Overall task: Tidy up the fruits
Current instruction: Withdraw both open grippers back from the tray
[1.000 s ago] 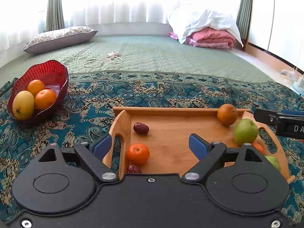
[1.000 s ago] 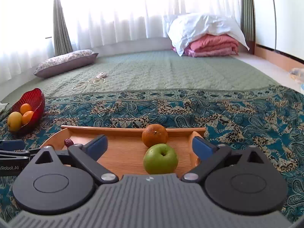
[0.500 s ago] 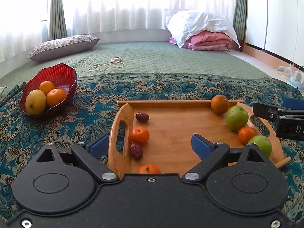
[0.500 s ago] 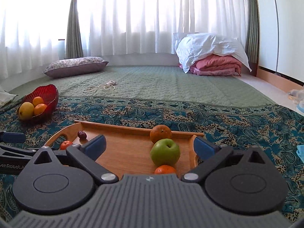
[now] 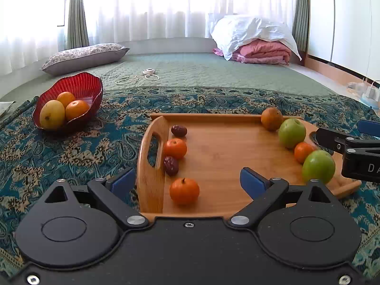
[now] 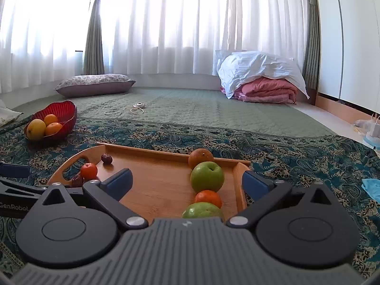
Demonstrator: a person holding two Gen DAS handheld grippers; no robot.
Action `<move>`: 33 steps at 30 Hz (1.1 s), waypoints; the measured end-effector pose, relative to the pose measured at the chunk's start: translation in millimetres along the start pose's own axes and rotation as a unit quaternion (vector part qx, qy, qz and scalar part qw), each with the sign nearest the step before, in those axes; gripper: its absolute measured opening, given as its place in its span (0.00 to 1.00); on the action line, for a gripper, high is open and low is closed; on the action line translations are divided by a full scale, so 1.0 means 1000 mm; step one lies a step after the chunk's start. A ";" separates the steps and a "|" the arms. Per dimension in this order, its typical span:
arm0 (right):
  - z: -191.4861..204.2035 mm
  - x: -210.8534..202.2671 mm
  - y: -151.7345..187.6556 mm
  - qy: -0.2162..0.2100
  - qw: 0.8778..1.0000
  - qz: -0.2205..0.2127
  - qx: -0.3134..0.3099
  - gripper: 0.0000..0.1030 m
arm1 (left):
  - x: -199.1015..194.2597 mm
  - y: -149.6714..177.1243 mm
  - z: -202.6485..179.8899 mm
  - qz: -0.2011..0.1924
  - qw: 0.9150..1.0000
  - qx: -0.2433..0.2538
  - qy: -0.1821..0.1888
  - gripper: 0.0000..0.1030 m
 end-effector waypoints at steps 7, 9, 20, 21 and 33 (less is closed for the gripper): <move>-0.001 -0.005 0.018 0.009 1.000 0.006 0.017 1.00 | -0.006 0.015 -0.001 -0.002 1.000 0.007 -0.006 0.93; -0.001 -0.007 0.023 0.011 1.000 0.008 0.024 1.00 | -0.007 0.019 -0.003 -0.003 1.000 0.011 -0.008 0.93; 0.004 -0.018 0.046 0.022 1.000 0.010 0.018 1.00 | -0.009 0.040 -0.002 0.000 1.000 0.010 -0.014 0.93; 0.004 -0.018 0.049 0.023 0.999 0.012 0.019 1.00 | -0.010 0.042 -0.002 -0.001 1.000 0.010 -0.015 0.94; 0.004 -0.014 0.075 0.028 0.999 0.040 0.022 1.00 | -0.001 0.061 -0.002 0.024 1.000 0.007 -0.016 0.95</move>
Point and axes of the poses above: each gripper's, at about its wrist camera, not at the fingertips, and x roughly the way its jaws point, z to its left, y to its underside, the point moved 3 cm from there along x, roughly the way its jaws point, and after that the axes turned 10 degrees about -y, right-handed, at the moved point
